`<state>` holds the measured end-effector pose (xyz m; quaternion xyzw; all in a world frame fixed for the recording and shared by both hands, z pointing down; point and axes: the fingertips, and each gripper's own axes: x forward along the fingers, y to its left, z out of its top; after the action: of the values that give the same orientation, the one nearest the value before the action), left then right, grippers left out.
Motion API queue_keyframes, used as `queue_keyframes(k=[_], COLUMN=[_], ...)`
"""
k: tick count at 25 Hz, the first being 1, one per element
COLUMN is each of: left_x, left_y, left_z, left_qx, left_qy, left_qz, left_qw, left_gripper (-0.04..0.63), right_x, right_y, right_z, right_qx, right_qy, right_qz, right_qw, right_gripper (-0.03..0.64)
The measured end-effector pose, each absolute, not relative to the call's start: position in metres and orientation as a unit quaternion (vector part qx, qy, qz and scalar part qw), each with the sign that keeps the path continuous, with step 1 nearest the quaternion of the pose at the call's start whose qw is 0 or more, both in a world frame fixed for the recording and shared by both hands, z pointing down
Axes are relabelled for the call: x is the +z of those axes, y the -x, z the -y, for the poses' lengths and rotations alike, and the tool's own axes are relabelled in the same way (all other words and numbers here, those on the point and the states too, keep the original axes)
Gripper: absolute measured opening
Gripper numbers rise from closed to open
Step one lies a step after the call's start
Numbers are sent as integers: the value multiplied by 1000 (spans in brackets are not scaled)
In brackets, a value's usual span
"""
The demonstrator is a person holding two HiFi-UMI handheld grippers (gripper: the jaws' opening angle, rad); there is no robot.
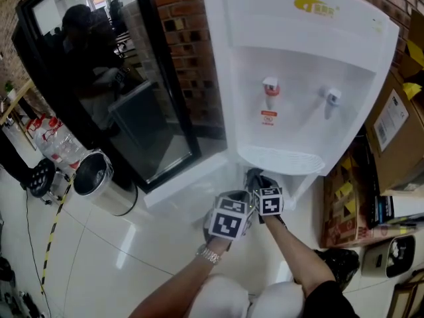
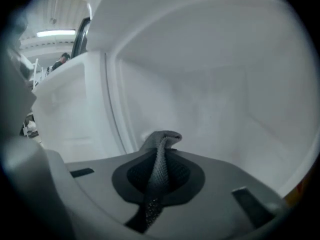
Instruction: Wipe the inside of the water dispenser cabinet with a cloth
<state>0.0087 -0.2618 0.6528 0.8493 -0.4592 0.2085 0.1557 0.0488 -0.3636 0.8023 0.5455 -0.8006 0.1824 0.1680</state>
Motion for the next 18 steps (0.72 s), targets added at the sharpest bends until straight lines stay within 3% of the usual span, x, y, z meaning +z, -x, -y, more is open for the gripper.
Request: queue_keyframes(k=[5, 11, 18], left_x=[655, 655, 652], left_y=[-13, -12, -3], left_z=[259, 261, 255], left_qx=[216, 211, 219], left_qy=[-851, -852, -850], left_qz=[453, 452, 453], left_qw=[155, 158, 156], left_gripper=[2, 2, 2], right_x=[803, 716, 785], right_y=[-60, -64, -45], right_z=[350, 366, 362], right_qx=[216, 106, 149], right_qy=[-541, -562, -540], right_qz=[797, 816, 811], right_qw=[161, 84, 169], right_gripper=[12, 12, 13])
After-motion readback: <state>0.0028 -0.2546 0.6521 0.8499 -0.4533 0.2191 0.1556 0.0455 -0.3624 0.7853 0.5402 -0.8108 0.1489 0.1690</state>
